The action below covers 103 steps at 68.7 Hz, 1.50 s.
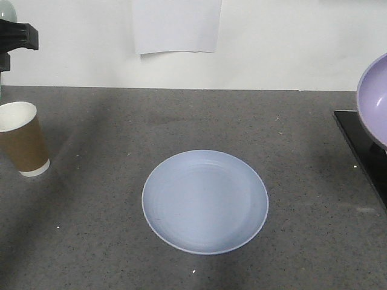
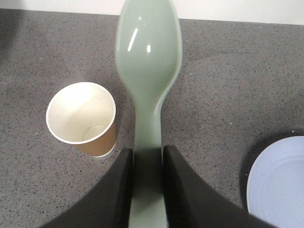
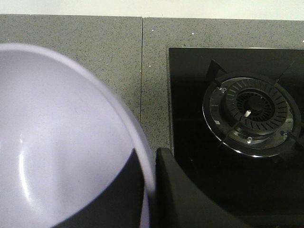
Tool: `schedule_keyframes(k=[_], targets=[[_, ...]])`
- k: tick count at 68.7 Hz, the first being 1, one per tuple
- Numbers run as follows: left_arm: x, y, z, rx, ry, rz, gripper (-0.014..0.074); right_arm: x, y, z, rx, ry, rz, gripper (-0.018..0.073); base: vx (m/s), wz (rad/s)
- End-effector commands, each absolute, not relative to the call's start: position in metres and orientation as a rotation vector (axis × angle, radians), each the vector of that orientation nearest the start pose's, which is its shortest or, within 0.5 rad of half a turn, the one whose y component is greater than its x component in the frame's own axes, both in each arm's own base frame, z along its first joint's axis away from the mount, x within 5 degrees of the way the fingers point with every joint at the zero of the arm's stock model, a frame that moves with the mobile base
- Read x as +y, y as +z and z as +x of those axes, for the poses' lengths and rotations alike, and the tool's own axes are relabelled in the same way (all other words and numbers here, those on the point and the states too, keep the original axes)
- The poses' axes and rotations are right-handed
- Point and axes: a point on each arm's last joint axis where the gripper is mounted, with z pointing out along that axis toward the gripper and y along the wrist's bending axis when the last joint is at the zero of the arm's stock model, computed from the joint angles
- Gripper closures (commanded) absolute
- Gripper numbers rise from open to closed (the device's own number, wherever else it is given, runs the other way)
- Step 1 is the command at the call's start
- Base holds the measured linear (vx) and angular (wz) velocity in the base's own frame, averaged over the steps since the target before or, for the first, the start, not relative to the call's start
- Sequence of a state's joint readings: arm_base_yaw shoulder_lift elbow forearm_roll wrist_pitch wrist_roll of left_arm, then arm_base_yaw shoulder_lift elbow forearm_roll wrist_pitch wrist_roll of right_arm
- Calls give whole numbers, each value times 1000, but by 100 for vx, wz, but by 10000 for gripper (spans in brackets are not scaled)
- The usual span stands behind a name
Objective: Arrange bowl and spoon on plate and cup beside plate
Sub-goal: 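Lower the lavender bowl onto the plate center with the right gripper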
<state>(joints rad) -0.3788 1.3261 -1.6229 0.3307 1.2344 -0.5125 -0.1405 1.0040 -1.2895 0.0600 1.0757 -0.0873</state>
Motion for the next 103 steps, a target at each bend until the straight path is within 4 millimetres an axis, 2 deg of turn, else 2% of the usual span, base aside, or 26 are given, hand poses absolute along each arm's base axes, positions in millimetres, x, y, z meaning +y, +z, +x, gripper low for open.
schedule_keyframes(k=[1, 17, 28, 51, 57, 65, 86, 94, 103], targets=[[-64, 473, 237, 2251, -28, -158, 603, -21, 449, 173, 2172, -66, 59, 566, 0, 0], [-64, 473, 237, 2251, -28, -158, 603, -19, 449, 173, 2171, -42, 61, 566, 0, 0], [-64, 473, 237, 2251, -28, -158, 603, -10, 446, 180, 2193, 77, 6, 566, 0, 0], [-64, 473, 237, 2251, -28, -158, 603, 6, 414, 231, 2325, 335, -150, 563, 0, 0], [-64, 473, 237, 2251, -28, -158, 603, 21, 402, 245, 2368, 359, -229, 563, 0, 0], [-64, 473, 237, 2251, -28, -158, 603, 54, 383, 264, 2411, 362, -367, 563, 0, 0], [-64, 473, 237, 2251, -28, -158, 603, 122, 326, 305, 2493, 400, -508, 563, 0, 0], [-64, 473, 237, 2251, -28, -158, 603, 139, 303, 317, 2528, 419, -527, 563, 0, 0], [-64, 473, 237, 2251, -28, -158, 603, 145, 283, 327, 2576, 453, -505, 563, 0, 0]])
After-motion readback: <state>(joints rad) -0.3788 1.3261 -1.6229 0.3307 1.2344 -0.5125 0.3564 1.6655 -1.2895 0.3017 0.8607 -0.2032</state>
